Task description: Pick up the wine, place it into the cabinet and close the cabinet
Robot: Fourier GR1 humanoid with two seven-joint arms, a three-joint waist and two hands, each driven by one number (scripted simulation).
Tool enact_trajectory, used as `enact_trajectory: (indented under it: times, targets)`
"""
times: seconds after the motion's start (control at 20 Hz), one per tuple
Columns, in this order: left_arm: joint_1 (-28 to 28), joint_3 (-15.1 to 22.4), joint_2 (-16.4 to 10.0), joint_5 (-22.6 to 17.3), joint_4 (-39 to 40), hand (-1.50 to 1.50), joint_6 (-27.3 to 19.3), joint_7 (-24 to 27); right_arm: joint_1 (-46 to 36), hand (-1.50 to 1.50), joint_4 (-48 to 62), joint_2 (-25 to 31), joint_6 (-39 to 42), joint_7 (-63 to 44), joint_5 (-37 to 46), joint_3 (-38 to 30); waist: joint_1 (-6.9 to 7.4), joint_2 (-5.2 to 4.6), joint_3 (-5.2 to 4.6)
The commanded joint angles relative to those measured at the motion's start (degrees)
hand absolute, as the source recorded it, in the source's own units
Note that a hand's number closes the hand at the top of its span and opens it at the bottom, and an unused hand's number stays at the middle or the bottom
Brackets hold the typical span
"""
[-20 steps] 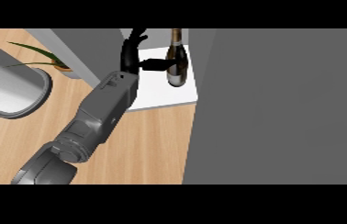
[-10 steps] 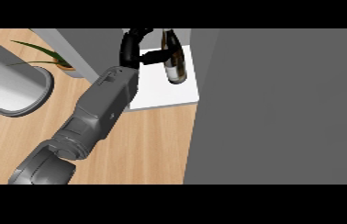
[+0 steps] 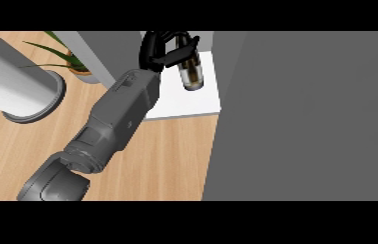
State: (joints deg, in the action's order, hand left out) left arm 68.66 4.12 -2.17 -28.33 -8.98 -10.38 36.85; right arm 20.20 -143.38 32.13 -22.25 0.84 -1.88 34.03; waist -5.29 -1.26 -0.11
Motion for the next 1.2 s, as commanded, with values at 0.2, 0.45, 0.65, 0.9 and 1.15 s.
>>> enact_trajectory:
  times: [0.2,0.45,0.65,0.9,1.15]
  targets:
    - [-0.7,-0.1,1.6,0.5,-1.1,-1.5,4.5,-0.9,4.3,-1.5,-12.7,2.0,-1.0,-6.8,-3.5,-2.7,2.87,1.02,0.05]
    - [0.2,1.6,2.2,-0.9,-4.1,-1.5,1.7,-2.7,4.9,-1.5,-12.1,1.4,-0.8,-6.3,-2.2,-1.4,2.36,1.28,0.07]
    - [-3.0,2.9,2.2,-3.0,-8.7,-1.5,3.7,-4.5,6.5,-1.5,-13.9,2.7,-0.8,-7.2,-3.0,-3.7,3.46,1.81,0.07]
    - [-9.3,7.1,2.2,-6.2,-14.5,-1.5,6.6,-4.1,5.4,-1.5,-12.6,2.5,-0.7,-6.7,-3.7,-5.2,3.06,1.82,0.08]
    - [-16.0,11.4,2.2,-8.9,-23.9,-1.5,7.1,-6.4,6.8,-1.5,-13.1,3.5,-0.7,-7.5,-3.8,-6.0,4.49,2.44,0.07]
